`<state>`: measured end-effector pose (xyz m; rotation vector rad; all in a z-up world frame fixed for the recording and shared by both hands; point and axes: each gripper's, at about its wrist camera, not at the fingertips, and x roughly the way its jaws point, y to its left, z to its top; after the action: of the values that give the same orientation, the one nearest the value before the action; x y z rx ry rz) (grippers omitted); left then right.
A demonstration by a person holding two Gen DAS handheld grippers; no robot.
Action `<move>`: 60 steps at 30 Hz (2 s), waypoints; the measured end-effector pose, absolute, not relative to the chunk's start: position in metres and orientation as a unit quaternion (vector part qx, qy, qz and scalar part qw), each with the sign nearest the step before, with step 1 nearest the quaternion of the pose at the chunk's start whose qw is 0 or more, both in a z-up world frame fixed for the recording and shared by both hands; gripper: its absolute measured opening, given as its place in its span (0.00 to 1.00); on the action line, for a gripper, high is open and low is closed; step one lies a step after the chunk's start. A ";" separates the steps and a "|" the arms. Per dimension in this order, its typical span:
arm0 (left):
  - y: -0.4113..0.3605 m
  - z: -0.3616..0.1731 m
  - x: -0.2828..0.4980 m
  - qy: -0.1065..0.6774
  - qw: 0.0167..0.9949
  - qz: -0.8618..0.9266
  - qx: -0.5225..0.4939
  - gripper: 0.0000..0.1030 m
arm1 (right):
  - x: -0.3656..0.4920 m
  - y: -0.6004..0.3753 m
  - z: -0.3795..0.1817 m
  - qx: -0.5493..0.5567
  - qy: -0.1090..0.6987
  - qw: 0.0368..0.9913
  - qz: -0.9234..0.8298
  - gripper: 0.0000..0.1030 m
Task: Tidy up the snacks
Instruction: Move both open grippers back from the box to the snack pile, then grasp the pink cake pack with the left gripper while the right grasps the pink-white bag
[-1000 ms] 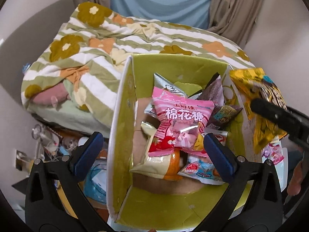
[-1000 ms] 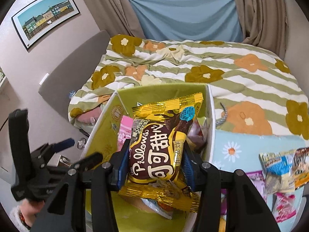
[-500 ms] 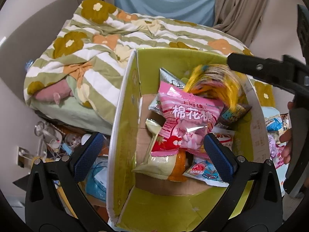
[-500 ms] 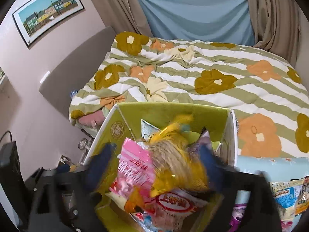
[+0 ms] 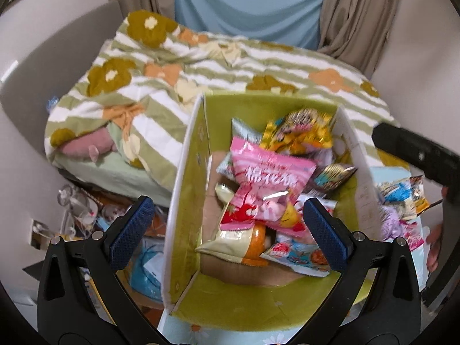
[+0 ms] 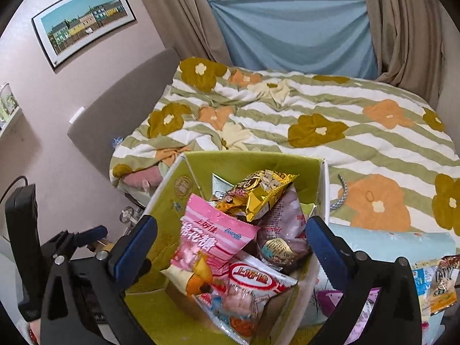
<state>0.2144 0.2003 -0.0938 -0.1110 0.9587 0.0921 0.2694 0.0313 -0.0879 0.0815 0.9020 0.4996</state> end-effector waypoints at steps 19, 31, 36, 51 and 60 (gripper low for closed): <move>0.094 -0.051 0.168 0.414 0.907 -0.066 -0.023 1.00 | 0.154 -0.111 -0.024 0.052 0.376 0.919 0.105 1.00; -0.003 -0.069 0.127 0.419 0.907 0.002 -0.036 1.00 | 0.128 -0.218 -0.044 0.025 0.381 0.920 0.094 1.00; -0.029 -0.086 0.108 0.422 0.902 0.056 -0.074 1.00 | 0.130 -0.253 -0.068 0.012 0.400 0.908 0.121 1.00; -0.088 -0.221 0.082 0.520 0.829 0.152 -0.137 1.00 | 0.145 -0.296 -0.185 0.002 0.476 0.861 0.180 1.00; -0.115 -0.271 0.100 0.558 0.805 0.163 -0.120 1.00 | 0.158 -0.296 -0.226 -0.015 0.505 0.842 0.189 1.00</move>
<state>0.1005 -0.1148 -0.2712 -0.2576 1.1944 0.3489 0.1581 -0.2960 -0.2256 -0.0313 1.0672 0.4003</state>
